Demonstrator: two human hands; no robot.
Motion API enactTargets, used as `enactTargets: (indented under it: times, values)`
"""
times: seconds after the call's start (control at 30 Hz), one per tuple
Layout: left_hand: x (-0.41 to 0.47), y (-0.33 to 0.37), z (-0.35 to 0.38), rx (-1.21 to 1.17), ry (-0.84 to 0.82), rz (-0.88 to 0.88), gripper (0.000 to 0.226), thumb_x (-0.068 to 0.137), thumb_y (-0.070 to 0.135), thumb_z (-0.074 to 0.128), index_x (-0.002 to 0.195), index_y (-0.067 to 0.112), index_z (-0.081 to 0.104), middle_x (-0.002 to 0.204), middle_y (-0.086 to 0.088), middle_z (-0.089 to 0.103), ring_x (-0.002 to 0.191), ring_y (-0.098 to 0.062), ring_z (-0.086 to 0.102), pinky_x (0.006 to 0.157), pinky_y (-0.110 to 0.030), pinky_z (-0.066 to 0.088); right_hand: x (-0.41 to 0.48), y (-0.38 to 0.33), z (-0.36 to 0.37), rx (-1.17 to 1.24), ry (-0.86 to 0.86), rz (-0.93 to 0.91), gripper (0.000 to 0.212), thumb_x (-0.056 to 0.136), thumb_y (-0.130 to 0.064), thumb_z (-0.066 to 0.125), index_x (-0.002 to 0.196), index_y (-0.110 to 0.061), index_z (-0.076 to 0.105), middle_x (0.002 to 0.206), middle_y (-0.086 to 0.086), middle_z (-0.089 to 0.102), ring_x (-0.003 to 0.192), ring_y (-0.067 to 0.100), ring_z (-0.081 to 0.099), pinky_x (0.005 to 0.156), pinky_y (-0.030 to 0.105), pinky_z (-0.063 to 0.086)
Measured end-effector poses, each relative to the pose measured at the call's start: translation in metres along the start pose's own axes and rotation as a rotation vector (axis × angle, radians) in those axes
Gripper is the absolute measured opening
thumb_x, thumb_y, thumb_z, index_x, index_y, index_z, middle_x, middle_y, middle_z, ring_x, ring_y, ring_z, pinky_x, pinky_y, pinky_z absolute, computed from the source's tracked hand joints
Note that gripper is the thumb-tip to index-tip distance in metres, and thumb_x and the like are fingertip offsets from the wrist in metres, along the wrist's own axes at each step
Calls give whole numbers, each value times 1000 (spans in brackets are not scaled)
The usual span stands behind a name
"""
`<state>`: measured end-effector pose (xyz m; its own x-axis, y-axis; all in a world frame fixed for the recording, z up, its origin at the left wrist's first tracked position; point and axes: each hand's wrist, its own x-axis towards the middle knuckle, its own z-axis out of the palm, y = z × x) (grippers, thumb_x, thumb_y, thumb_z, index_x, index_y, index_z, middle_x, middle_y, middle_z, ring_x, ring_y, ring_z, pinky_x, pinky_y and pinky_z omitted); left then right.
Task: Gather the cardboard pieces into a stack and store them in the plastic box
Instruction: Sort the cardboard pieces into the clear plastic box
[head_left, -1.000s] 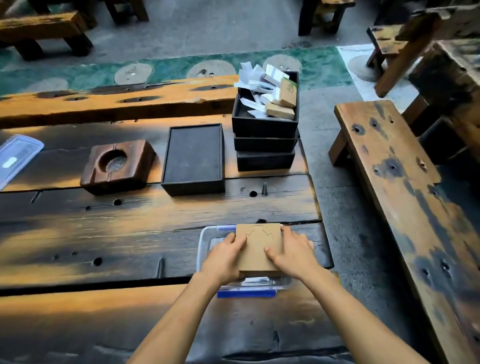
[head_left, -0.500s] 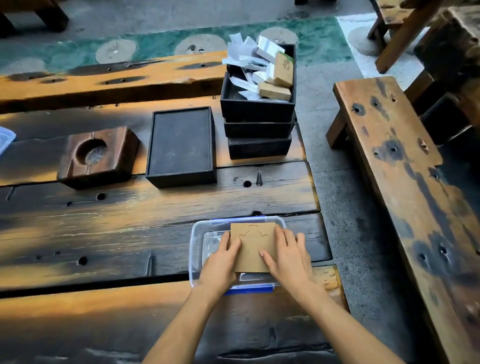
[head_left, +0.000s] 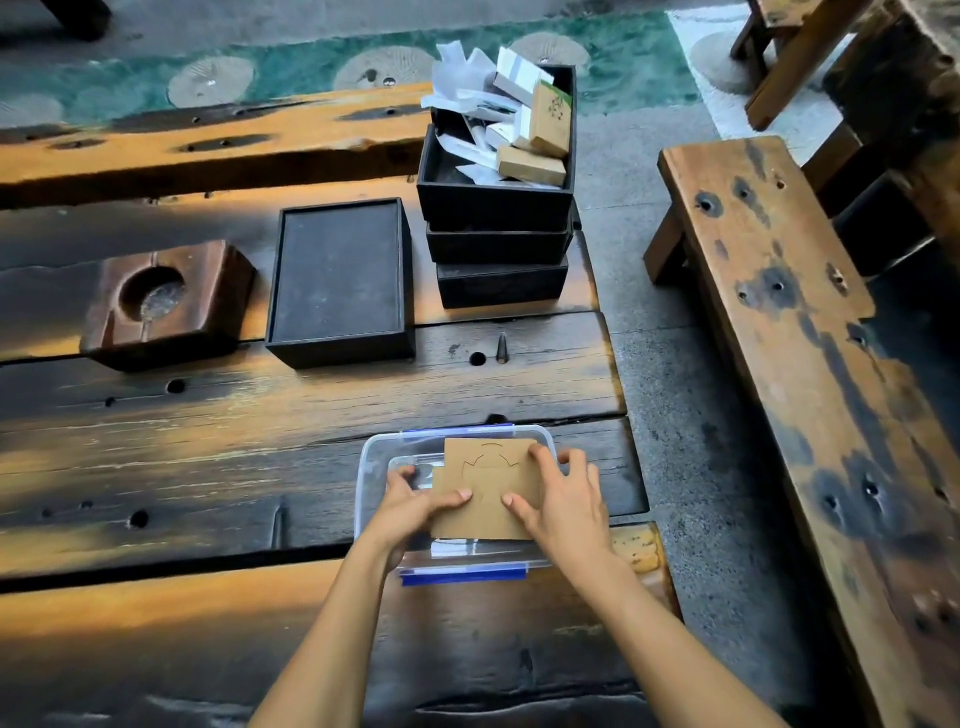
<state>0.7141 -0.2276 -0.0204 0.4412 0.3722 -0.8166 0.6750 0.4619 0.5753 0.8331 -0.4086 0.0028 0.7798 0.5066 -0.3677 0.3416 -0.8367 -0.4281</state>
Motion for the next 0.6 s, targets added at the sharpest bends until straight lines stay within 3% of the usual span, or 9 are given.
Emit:
enactTargets:
  times: [0.07,0.2,0.33,0.4,0.5,0.6]
  values:
    - [0,6,-1,8,-14,-47,111,49,32,98,141,12,38,128,-13,67,112,-28,69,100,-44,56,2,0,0,23,-12,9,64,85,-56,72,138,-36,39,129,4,38,120,28,40,94,43,48]
    - [0,15,-2,15,-102,-86,98,50,30,101,133,0,56,118,-16,77,108,-28,75,94,-40,61,4,4,-1,75,-11,18,64,83,-54,75,137,-34,45,129,4,41,121,28,42,99,42,46]
    - [-3,18,3,15,-142,-72,53,68,15,97,108,7,62,86,0,83,79,-12,80,63,-22,61,2,4,-4,103,-12,14,64,82,-54,74,136,-35,46,126,4,43,120,28,43,99,43,45]
    - [-5,20,6,-1,-141,-52,42,73,10,93,103,8,63,82,2,82,74,-9,79,58,-19,59,1,2,-7,123,-12,28,63,80,-54,73,135,-36,47,125,2,42,120,26,44,99,42,46]
    - [-11,22,7,-45,-105,-33,48,71,9,94,108,6,64,96,-8,83,83,-15,80,63,-24,61,-2,-2,-12,161,-15,37,64,78,-53,74,134,-36,48,128,1,39,123,25,43,100,41,47]
    - [-20,21,2,-80,-93,16,60,66,11,96,113,10,58,95,-4,83,83,-13,80,64,-24,61,-5,-4,-19,273,37,7,71,75,-49,81,136,-32,50,132,0,37,126,24,43,103,40,47]
